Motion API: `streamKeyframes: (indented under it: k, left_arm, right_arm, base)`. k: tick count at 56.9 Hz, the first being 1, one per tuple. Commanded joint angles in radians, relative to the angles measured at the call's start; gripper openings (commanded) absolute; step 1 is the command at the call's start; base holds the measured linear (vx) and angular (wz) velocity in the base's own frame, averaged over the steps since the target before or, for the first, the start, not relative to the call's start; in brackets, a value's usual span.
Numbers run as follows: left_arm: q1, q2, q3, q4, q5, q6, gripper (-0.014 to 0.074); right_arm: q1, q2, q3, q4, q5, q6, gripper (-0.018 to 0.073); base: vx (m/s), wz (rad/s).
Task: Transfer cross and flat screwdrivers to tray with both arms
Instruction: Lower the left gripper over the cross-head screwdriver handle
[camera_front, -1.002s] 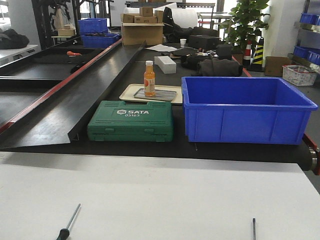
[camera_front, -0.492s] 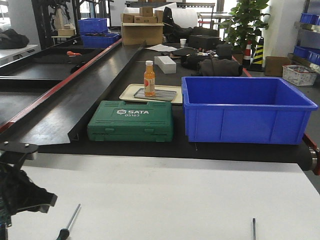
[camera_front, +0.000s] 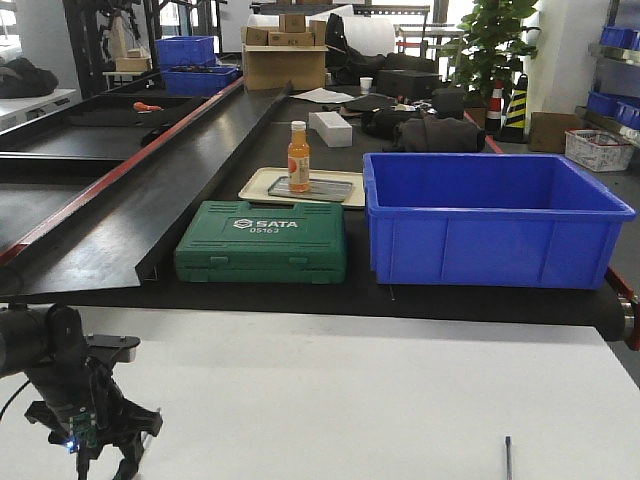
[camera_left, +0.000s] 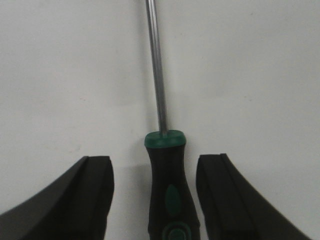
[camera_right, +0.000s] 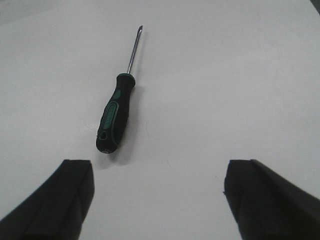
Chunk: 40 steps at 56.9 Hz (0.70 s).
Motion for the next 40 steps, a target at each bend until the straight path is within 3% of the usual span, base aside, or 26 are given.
streamKeyframes:
  k: [1,40]
  left_arm:
    - [-0.008,-0.039,-0.036,-0.019,-0.018,-0.001,0.0503]
    - [-0.008,0.048,-0.037,-0.024,-0.030,-0.001,0.0503]
  right_arm:
    - [-0.005,0.003,-0.035,-0.007,-0.063,-0.006,0.0592]
    - [-0.005,0.003,-0.035,-0.007,-0.062,-0.006,0.0592]
  base:
    - [0.00,0.00]
    - [0.00,0.00]
